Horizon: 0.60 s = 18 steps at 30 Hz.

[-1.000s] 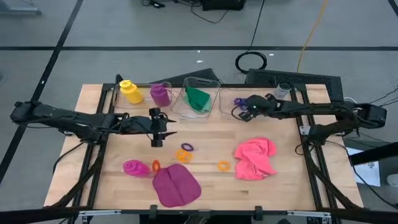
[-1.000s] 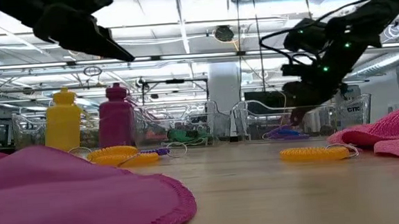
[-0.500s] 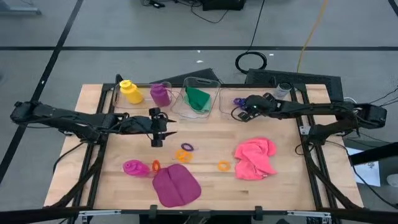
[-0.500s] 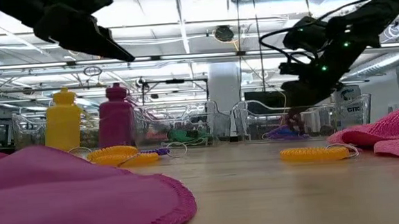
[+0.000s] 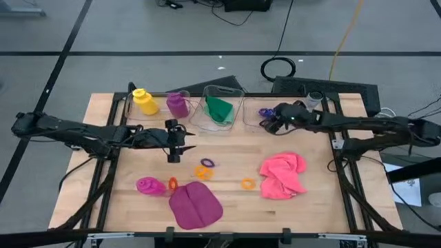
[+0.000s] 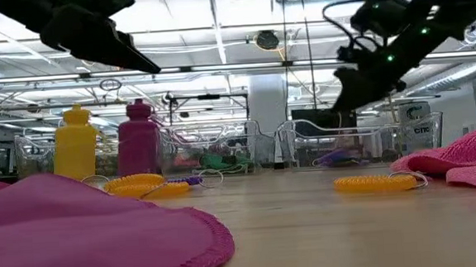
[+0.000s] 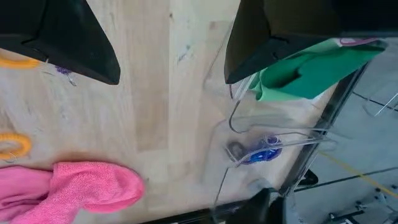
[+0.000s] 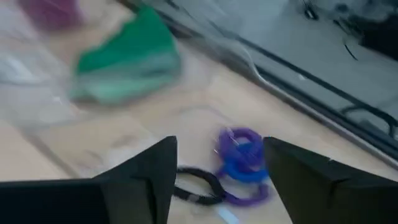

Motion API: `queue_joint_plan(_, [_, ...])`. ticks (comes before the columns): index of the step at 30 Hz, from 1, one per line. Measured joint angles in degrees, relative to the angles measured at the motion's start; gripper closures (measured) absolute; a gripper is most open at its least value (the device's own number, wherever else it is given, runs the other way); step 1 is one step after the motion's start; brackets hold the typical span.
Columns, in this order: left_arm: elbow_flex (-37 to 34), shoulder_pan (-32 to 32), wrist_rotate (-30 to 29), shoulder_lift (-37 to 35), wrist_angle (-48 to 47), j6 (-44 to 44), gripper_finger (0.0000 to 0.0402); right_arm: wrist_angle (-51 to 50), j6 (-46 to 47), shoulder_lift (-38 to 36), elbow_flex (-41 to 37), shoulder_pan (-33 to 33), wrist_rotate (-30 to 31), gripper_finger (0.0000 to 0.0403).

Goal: Pick & Place Sports Items
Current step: Put the purple spring keychain into the right transparent bin

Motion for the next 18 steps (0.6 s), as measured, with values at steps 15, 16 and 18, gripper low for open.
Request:
queue_joint_plan(15, [0.0,0.0,8.6,0.0,0.0,-1.7,0.0158,21.2,-6.1,-1.5,0.0,12.5,-17.8,0.021])
queue_joint_plan(16, [0.0,0.0,10.1,0.0,0.0,-1.5,0.0158,21.8,-6.1,-1.5,0.0,13.1,-17.9,0.021])
queue_joint_plan(18, [0.0,0.0,12.5,0.1,0.0,-1.4,0.0158,22.6,-6.6,-1.5,0.0,14.0,-17.9,0.0211])
